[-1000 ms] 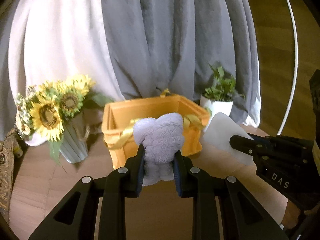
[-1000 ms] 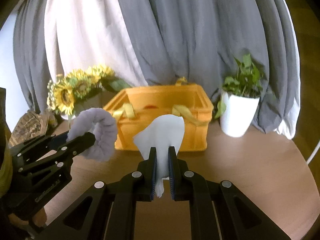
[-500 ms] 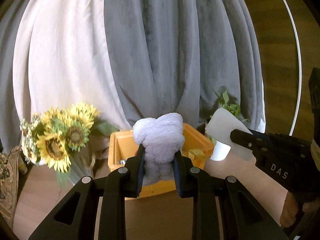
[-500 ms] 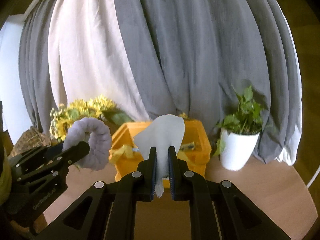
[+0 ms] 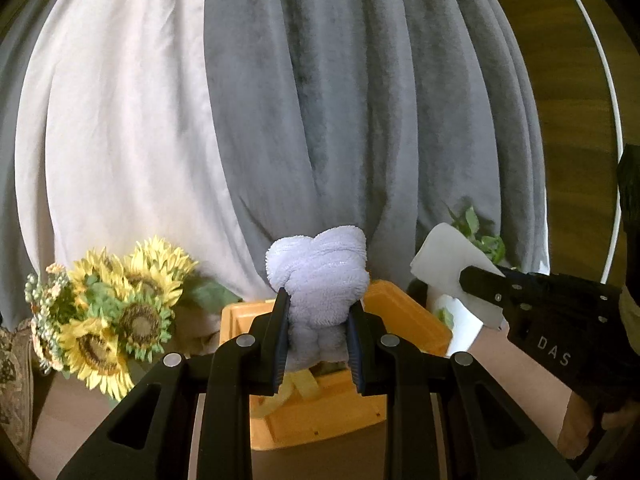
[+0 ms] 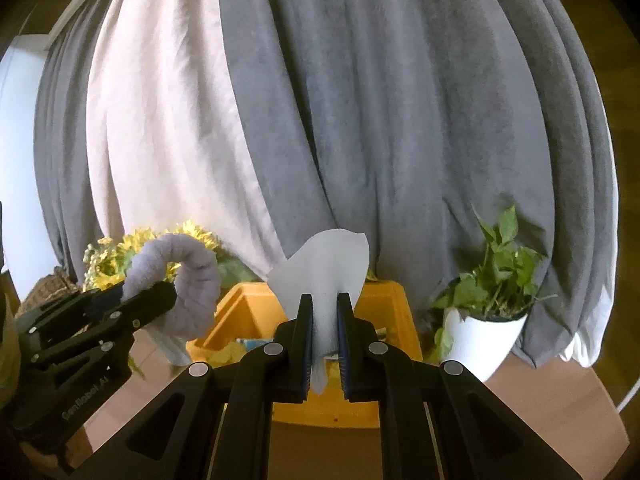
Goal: Organize soft objects
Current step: 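Carry the sock and white cloth with both tools over the crate, then open both tools to drop the sock and cloth into the crate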
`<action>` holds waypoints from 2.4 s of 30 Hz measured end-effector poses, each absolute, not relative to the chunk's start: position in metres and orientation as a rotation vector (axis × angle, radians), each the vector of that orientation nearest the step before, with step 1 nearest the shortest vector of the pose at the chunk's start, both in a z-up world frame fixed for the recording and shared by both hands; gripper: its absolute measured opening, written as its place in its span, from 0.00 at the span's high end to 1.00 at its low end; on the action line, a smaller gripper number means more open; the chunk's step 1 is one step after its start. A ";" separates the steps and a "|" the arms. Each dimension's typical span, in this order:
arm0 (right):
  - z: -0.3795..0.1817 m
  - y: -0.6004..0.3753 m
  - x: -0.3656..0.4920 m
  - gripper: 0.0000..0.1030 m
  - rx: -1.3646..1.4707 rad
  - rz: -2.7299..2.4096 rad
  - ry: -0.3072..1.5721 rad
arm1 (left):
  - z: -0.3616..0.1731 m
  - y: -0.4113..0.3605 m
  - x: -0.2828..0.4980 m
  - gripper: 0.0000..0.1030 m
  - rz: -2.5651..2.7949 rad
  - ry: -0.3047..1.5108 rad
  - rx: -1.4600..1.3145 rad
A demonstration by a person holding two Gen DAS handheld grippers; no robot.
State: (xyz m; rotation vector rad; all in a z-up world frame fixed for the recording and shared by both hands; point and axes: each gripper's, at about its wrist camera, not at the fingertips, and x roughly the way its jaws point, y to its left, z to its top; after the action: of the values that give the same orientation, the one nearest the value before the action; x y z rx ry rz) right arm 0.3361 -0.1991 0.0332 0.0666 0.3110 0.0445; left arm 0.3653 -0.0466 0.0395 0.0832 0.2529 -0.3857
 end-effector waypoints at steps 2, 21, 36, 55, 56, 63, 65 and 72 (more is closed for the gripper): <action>0.033 -0.202 0.345 0.88 0.068 0.048 0.312 | 0.040 -0.049 0.374 0.75 -0.380 0.251 0.081; 0.003 -0.227 0.446 0.88 0.109 0.090 0.403 | -0.003 -0.069 0.476 0.75 -0.332 0.428 0.047; -0.038 -0.233 0.492 0.88 0.087 0.070 0.527 | -0.042 -0.083 0.516 0.70 -0.318 0.562 0.085; -0.049 -0.227 0.496 0.47 0.063 0.035 0.558 | -0.043 -0.070 0.509 0.34 -0.237 0.556 0.077; -0.048 -0.227 0.495 0.46 0.061 0.031 0.558 | -0.041 -0.068 0.507 0.31 -0.228 0.552 0.073; -0.036 -0.223 0.474 0.35 0.042 -0.009 0.540 | -0.024 -0.054 0.477 0.09 -0.165 0.492 0.048; -0.029 -0.220 0.460 0.31 0.037 -0.023 0.522 | -0.016 -0.049 0.463 0.06 -0.145 0.463 0.054; -0.006 -0.208 0.404 0.17 0.055 -0.075 0.472 | 0.008 -0.031 0.410 0.00 -0.131 0.412 0.064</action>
State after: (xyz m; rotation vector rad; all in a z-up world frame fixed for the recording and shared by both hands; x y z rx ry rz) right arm 0.4042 -0.2081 -0.0056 0.0548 0.4718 -0.0753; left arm 0.4103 -0.0312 0.0076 0.0638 0.4117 -0.1311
